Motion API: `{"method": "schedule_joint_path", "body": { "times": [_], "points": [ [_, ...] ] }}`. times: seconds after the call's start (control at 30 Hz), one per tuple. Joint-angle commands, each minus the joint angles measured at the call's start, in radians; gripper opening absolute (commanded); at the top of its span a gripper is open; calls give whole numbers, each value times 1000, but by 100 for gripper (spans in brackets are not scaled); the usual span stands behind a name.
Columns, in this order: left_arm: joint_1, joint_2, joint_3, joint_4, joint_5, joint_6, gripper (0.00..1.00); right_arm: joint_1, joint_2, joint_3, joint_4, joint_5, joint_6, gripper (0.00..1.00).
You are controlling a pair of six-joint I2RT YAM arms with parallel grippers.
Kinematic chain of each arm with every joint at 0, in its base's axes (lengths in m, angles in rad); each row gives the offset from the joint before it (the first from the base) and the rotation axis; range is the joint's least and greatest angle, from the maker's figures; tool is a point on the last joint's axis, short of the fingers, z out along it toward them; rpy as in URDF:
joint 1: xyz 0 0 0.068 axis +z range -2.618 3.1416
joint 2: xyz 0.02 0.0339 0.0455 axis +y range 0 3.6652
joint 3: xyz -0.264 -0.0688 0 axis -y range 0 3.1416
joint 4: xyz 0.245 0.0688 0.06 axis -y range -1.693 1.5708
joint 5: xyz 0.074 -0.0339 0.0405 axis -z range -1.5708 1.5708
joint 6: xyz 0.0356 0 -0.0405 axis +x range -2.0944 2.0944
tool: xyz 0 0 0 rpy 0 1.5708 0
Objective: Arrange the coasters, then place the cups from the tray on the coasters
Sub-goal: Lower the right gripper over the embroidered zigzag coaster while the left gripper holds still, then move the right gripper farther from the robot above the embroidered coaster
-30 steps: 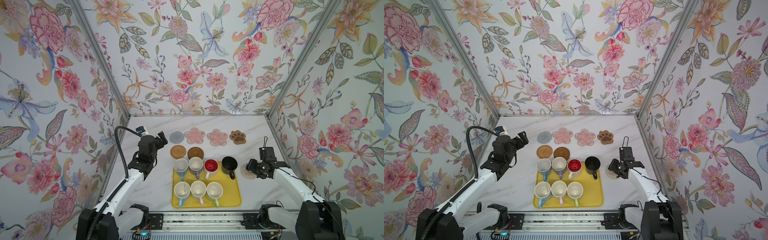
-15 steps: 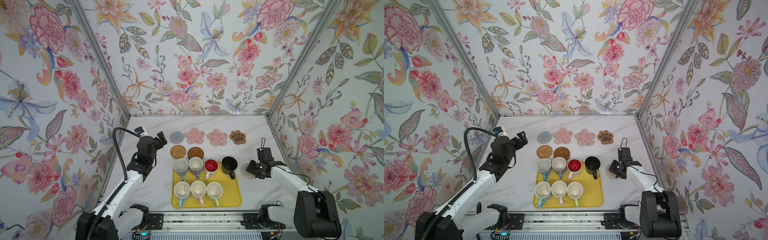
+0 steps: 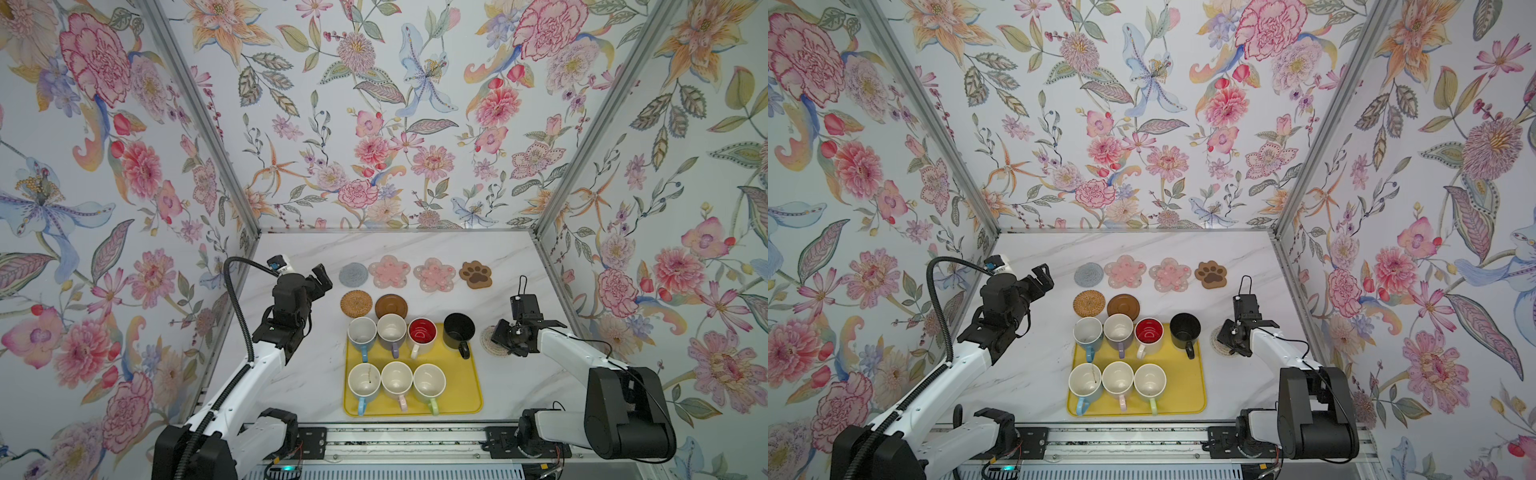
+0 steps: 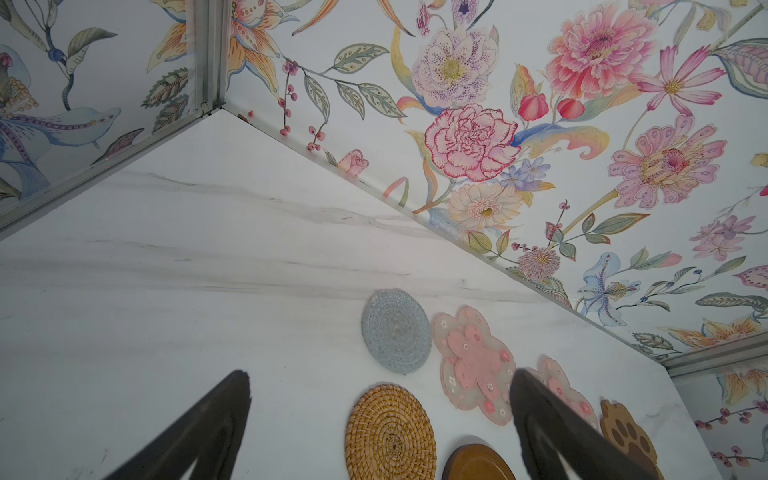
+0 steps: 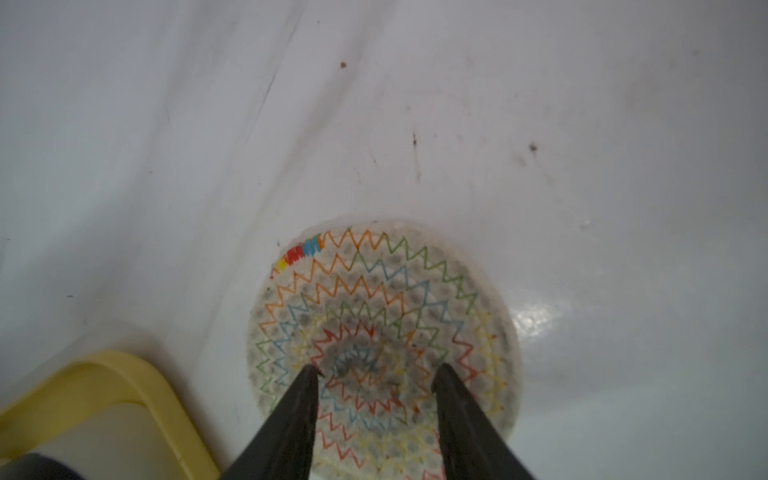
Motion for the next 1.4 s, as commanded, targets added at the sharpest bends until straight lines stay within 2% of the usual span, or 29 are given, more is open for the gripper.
{"method": "schedule_joint_path", "body": {
  "times": [0.0, 0.67, 1.37],
  "points": [
    [14, -25, -15, 2, 2, -9, 99, 3, 43, 6, -1, 11, -3, 47],
    [46, -70, -41, -18, 20, -15, 99, 7, 288, 248, -2, -22, -73, 47],
    [77, -108, -67, -17, 38, -28, 99, 103, 468, 466, -10, -21, -85, 46]
  ]
}}
